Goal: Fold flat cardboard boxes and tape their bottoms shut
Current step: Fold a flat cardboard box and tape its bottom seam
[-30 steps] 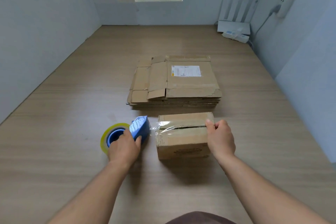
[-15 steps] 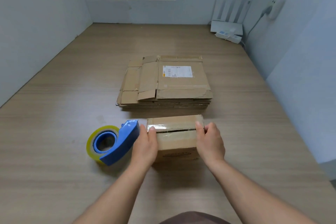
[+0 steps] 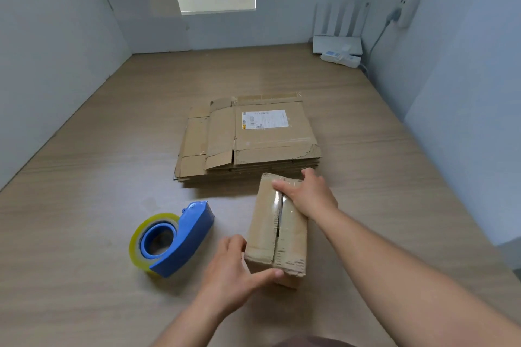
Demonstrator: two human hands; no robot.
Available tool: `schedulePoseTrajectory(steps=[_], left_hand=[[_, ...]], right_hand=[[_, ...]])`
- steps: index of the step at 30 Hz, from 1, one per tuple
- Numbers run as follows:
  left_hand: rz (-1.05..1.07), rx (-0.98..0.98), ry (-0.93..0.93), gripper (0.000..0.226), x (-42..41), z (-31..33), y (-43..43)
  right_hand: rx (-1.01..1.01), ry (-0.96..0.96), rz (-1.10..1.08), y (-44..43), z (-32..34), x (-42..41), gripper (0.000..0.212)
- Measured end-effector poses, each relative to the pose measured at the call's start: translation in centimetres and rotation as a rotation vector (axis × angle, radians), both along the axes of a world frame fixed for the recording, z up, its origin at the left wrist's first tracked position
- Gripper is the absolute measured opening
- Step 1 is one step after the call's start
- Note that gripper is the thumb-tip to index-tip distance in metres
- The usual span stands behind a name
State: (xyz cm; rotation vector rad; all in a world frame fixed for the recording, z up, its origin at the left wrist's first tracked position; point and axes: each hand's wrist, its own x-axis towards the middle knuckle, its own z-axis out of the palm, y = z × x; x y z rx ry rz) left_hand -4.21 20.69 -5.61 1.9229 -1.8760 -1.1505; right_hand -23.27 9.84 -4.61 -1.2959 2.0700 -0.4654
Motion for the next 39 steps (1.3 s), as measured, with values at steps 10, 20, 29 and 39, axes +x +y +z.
schedulePoseTrajectory(steps=[10, 20, 29, 39], left_hand=[[0.163, -0.092, -0.057, 0.064, -2.4, -0.8, -1.9], [0.036, -0.125, 0.014, 0.052, -1.6, -0.9, -2.7], [0.03, -0.268, 0.073, 0.079, 4.3, -0.9, -3.5], [0.369, -0.215, -0.564, 0.068, 7.0, -2.3, -6.8]], right_hand=[[0.055, -0.002, 0.206, 6.4, -1.5, 1.5, 0.123], [-0.075, 0.074, 0.596, 8.4, -1.1, -0.4, 0.076], [-0.122, 0.258, 0.736, 8.0, -1.1, -2.0, 0.086], [-0.164, 0.33, 0.73, 8.0, -1.1, -1.3, 0.084]])
